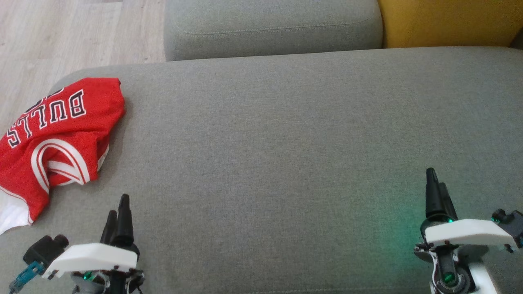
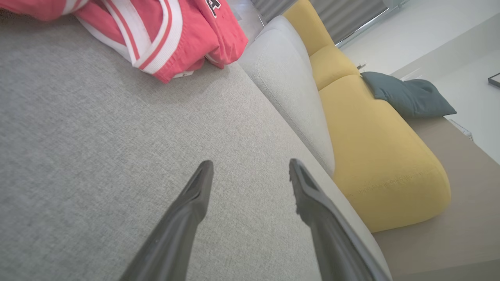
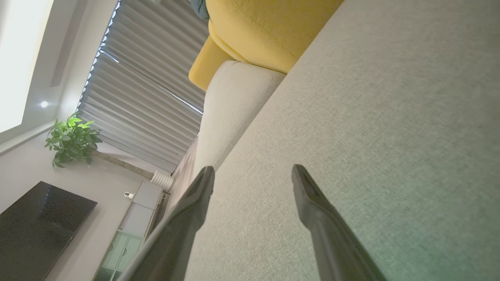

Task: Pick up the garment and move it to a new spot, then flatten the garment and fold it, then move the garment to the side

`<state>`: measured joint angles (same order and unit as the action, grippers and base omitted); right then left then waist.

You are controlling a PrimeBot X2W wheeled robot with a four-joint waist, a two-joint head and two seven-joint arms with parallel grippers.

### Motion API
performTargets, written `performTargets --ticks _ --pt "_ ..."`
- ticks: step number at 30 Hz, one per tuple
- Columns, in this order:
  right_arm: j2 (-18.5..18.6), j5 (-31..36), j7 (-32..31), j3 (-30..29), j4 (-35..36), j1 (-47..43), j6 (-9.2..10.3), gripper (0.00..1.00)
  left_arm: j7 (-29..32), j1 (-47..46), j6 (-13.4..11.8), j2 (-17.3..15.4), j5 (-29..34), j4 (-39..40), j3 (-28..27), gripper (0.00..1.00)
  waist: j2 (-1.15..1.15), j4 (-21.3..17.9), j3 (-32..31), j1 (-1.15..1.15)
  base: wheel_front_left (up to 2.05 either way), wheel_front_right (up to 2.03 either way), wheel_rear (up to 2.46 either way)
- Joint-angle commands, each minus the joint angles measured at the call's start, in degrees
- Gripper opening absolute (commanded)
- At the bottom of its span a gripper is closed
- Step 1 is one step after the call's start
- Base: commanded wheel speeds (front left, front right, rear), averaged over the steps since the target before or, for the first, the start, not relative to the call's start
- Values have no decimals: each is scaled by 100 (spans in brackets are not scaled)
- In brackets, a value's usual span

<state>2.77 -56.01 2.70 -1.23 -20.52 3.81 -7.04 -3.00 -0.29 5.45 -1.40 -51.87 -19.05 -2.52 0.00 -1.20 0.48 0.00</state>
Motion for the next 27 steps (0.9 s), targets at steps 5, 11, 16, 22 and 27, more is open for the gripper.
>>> performTargets --ticks 5,11,16,22,27 --pt "127 485 157 168 168 343 -22 100 -133 -316 -66 -109 492 168 -41 100 0 -13 -2 0 0 0 0" --pt "135 944 258 248 156 370 -24 100 -234 -330 -140 -119 940 125 -16 100 0 -15 -5 0 0 0 0" --pt "132 1324 342 294 150 396 -26 100 -318 -353 -184 -138 1325 121 30 100 0 -12 -12 0 0 0 0" --pt "127 1755 444 366 156 434 -28 100 -418 -368 -231 -181 1783 187 91 100 0 -15 -7 0 0 0 0" --pt "122 2132 528 430 171 460 -30 100 -502 -371 -258 -210 2143 247 147 100 0 -31 3 0 0 0 0"
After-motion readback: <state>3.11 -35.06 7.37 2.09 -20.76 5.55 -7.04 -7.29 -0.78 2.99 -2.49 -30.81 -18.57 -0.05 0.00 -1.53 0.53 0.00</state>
